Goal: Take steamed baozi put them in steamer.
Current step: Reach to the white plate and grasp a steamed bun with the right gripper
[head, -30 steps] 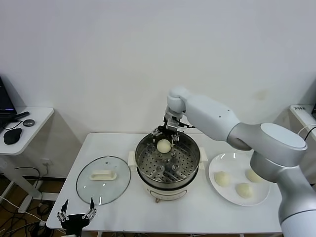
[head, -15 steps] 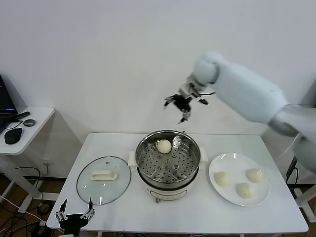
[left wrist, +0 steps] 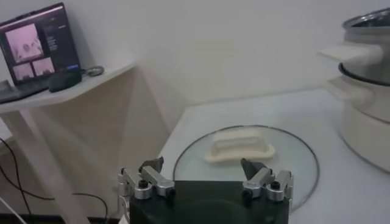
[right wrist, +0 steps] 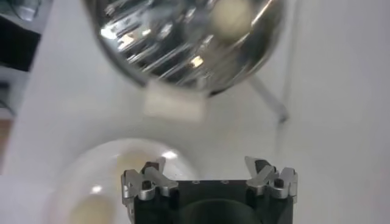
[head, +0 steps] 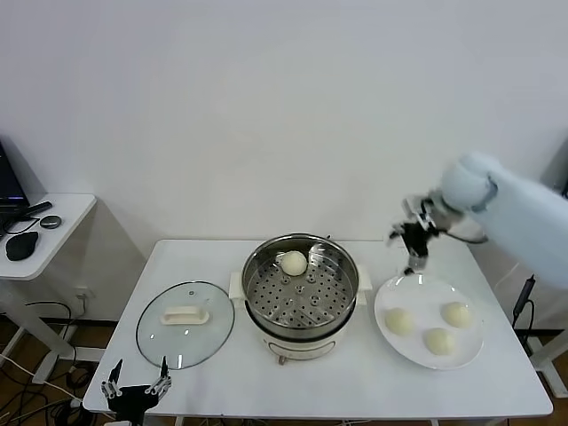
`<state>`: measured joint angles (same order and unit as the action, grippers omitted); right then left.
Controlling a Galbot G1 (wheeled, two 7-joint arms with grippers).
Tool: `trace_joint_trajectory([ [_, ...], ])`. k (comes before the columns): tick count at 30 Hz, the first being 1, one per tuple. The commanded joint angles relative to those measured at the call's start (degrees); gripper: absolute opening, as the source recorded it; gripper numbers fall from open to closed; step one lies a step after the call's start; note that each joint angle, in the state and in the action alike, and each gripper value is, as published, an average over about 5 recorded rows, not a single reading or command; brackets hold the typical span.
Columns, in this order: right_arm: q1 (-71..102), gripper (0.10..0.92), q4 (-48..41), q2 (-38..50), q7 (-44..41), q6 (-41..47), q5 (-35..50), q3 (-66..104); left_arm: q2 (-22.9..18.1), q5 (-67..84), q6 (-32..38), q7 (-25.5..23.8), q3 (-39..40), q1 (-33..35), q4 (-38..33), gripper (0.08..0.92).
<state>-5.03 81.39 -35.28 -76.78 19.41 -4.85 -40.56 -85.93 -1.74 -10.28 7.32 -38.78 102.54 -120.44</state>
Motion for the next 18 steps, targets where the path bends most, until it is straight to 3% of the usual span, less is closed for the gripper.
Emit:
trace_joint_trajectory([
  [1, 15.0, 0.823, 1.6, 2.4, -0.3, 4.3, -7.9, 8.1, 0.0, 0.5, -0.1, 0.0, 0.0, 0.5, 0.1, 0.823],
  [18, 16.1, 0.823, -7.2, -6.8, 4.2, 3.4, -10.7, 8.7, 0.1, 0.4, -0.3, -0.1, -0.3, -0.7, 2.0, 0.823],
])
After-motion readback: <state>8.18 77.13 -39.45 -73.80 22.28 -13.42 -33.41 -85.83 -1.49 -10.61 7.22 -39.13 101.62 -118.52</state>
